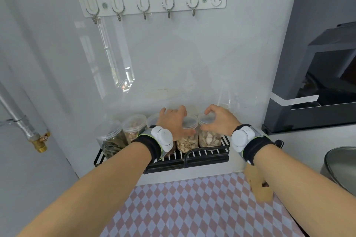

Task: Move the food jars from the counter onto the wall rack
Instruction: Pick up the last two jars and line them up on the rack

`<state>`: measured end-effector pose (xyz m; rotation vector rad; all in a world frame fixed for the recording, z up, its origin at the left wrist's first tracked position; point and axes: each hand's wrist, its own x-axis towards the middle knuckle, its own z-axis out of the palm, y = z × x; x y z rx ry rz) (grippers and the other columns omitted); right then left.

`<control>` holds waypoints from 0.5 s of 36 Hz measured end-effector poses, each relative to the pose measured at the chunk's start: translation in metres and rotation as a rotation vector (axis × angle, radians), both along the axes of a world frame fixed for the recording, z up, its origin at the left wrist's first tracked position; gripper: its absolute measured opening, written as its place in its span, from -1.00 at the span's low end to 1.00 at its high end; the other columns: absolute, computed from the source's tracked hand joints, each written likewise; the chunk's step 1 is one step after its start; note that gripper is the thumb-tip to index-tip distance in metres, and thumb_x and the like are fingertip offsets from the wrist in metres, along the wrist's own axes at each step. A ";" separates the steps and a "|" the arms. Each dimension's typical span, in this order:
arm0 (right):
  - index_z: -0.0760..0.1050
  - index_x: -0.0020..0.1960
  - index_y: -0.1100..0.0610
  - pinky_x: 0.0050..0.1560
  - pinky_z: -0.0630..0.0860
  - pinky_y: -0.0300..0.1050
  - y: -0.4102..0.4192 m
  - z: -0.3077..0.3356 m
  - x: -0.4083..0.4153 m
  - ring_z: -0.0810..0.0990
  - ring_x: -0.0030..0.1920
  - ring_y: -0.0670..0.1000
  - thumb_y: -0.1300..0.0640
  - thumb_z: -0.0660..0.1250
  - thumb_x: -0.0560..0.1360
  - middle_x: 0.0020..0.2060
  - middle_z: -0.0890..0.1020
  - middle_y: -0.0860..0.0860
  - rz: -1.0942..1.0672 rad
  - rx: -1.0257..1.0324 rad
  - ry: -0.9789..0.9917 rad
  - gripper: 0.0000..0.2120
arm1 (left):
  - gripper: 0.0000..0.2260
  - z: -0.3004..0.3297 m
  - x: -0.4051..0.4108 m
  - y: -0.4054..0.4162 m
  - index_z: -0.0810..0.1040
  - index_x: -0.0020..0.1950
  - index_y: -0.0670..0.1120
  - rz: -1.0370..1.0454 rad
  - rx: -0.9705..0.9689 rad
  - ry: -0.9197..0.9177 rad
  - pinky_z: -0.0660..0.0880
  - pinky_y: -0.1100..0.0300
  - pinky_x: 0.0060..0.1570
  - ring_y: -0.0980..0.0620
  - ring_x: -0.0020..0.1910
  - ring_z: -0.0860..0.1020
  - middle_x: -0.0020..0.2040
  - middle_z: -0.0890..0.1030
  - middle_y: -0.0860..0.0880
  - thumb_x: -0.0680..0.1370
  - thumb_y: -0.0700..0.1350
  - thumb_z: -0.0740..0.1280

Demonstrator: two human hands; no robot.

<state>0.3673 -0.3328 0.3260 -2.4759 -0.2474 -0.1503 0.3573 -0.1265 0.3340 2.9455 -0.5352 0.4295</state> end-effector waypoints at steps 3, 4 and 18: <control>0.40 0.20 -0.05 0.12 0.51 0.08 0.002 0.001 -0.003 0.49 0.16 0.12 -0.05 0.51 0.31 0.17 0.51 0.04 0.020 -0.054 0.035 -0.48 | -0.38 0.004 -0.004 0.008 0.38 0.24 -0.02 -0.026 -0.052 -0.019 0.12 -0.11 0.39 -0.09 0.22 0.46 0.18 0.55 -0.01 0.38 0.35 0.39; 0.39 0.26 -0.05 0.18 0.46 0.08 0.003 0.001 -0.004 0.43 0.24 0.12 -0.07 0.50 0.32 0.22 0.49 0.03 0.020 -0.109 0.021 -0.43 | -0.38 0.006 -0.005 0.012 0.38 0.26 -0.01 -0.025 -0.067 -0.036 0.10 -0.12 0.40 -0.09 0.25 0.45 0.22 0.54 -0.01 0.39 0.36 0.37; 0.41 0.36 -0.09 0.48 0.01 0.22 0.066 0.007 -0.026 0.45 0.33 0.13 -0.17 0.29 0.52 0.25 0.59 0.01 0.148 -0.355 -0.149 -0.56 | -0.47 0.004 -0.057 0.137 0.36 0.42 0.11 0.626 -0.175 0.015 0.06 -0.26 0.40 -0.19 0.45 0.24 0.45 0.36 -0.11 0.55 0.36 0.06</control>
